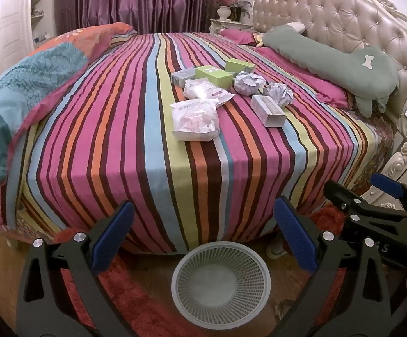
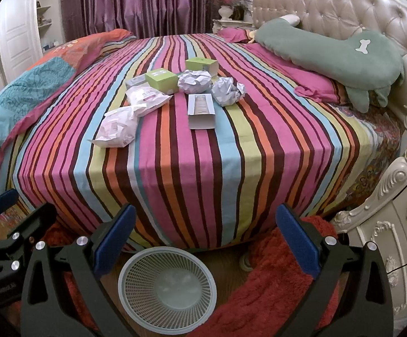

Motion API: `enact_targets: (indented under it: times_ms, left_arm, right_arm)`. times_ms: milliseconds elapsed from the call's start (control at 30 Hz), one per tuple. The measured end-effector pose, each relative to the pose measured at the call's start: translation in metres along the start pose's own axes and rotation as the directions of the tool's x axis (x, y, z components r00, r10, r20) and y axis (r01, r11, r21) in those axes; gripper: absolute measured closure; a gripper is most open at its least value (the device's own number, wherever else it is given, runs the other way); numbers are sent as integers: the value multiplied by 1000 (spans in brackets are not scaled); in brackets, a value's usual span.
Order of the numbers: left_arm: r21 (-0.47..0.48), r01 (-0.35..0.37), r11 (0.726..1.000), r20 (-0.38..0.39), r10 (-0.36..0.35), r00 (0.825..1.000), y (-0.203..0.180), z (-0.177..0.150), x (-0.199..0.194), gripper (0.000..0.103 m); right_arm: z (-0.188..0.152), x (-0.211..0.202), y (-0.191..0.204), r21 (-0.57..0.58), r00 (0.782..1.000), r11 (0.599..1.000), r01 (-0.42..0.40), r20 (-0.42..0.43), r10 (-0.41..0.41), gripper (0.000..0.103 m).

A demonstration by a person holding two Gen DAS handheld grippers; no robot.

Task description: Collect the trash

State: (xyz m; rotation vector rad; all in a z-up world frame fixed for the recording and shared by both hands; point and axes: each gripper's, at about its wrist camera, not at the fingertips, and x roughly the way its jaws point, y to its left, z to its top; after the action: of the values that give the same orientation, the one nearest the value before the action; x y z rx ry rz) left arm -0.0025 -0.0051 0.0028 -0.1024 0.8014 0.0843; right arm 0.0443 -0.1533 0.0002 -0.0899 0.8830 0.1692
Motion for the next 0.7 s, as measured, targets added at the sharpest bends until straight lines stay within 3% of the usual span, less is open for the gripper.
enact_targets:
  times_ms: [167,500,700]
  left_arm:
    - [-27,9,1000,-12,-10,1000,6,-3,4,6]
    - [-45,15,999,-21,-16,1000,13,9,22,6]
    - [-46,-10,999,-34,8,999,15,17,40,6]
  right_arm:
    - [2,0,0,2,1000,1000,-17,1,17,7]
    - [10,4,-5,27,995,999,-45,90,43,7]
    - [14,20,-8,59,994,995,-84,79,79,7]
